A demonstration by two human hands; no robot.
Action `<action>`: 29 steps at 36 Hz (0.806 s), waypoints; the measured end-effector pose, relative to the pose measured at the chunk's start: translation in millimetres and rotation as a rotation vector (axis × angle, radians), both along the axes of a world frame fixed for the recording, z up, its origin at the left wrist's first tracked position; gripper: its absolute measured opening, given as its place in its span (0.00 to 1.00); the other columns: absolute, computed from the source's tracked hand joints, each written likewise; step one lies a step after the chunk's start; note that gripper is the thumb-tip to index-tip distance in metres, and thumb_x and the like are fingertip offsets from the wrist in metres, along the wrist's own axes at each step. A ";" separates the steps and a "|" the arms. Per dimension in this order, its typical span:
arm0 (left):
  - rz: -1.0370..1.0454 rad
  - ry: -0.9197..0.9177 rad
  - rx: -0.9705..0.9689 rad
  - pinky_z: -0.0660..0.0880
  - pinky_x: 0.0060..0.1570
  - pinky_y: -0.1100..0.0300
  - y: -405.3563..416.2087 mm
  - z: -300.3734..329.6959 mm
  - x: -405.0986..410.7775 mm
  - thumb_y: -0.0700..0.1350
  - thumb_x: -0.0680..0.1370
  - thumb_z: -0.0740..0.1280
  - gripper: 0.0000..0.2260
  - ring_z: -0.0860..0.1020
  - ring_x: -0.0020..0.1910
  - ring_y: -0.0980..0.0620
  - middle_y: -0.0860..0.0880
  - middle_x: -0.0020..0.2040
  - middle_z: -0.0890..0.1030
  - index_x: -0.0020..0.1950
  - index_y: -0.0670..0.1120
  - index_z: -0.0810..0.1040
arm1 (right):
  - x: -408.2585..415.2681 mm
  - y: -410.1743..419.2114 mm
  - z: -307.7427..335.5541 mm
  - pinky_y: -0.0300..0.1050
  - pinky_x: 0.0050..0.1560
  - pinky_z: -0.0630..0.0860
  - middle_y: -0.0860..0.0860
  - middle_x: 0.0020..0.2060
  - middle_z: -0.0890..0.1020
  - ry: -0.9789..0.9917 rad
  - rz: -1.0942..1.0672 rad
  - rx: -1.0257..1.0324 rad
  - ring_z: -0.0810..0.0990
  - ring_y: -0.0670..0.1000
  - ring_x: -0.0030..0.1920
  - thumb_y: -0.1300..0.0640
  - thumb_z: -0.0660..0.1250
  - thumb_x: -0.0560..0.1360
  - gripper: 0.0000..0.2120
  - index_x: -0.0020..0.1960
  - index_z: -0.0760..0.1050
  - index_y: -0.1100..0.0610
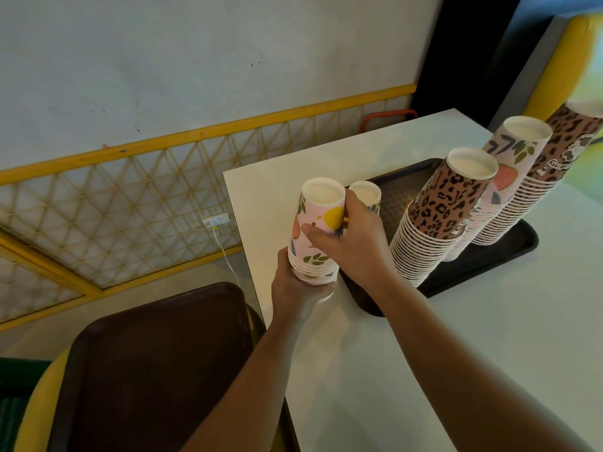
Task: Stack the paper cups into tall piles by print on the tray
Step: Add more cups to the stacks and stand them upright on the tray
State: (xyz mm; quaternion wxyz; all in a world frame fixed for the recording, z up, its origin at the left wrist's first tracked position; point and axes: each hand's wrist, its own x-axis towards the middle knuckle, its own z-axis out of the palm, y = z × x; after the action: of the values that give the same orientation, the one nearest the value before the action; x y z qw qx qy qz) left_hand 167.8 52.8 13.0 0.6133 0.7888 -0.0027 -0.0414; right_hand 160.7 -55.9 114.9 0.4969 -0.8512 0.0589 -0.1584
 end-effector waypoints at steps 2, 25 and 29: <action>-0.006 0.013 -0.015 0.74 0.41 0.72 -0.4 1.6 -0.8 0.42 0.55 0.82 0.35 0.78 0.48 0.57 0.60 0.49 0.78 0.57 0.54 0.69 | -0.8 -0.9 2.7 0.44 0.49 0.78 0.48 0.50 0.79 0.010 -0.002 0.008 0.78 0.47 0.51 0.50 0.74 0.67 0.24 0.59 0.71 0.54; 0.031 -0.001 0.046 0.72 0.47 0.65 4.9 -8.6 2.3 0.39 0.59 0.81 0.34 0.75 0.52 0.54 0.55 0.52 0.76 0.59 0.52 0.67 | 21.1 -45.0 59.2 0.35 0.44 0.78 0.48 0.49 0.80 -0.331 -0.303 0.183 0.80 0.42 0.49 0.50 0.72 0.70 0.22 0.59 0.70 0.58; 0.037 0.000 0.058 0.73 0.50 0.61 6.4 -9.9 4.1 0.40 0.59 0.81 0.35 0.75 0.52 0.53 0.55 0.52 0.75 0.60 0.49 0.68 | 32.6 -49.9 42.2 0.43 0.52 0.77 0.51 0.55 0.78 -0.289 -0.373 0.057 0.78 0.47 0.54 0.46 0.70 0.69 0.28 0.63 0.68 0.58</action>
State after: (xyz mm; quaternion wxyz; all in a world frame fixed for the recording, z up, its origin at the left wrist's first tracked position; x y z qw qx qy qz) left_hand 171.9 59.1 3.1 0.5909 0.8060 0.0131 -0.0304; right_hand 193.2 -105.8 157.2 0.4860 -0.7797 0.1478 -0.3660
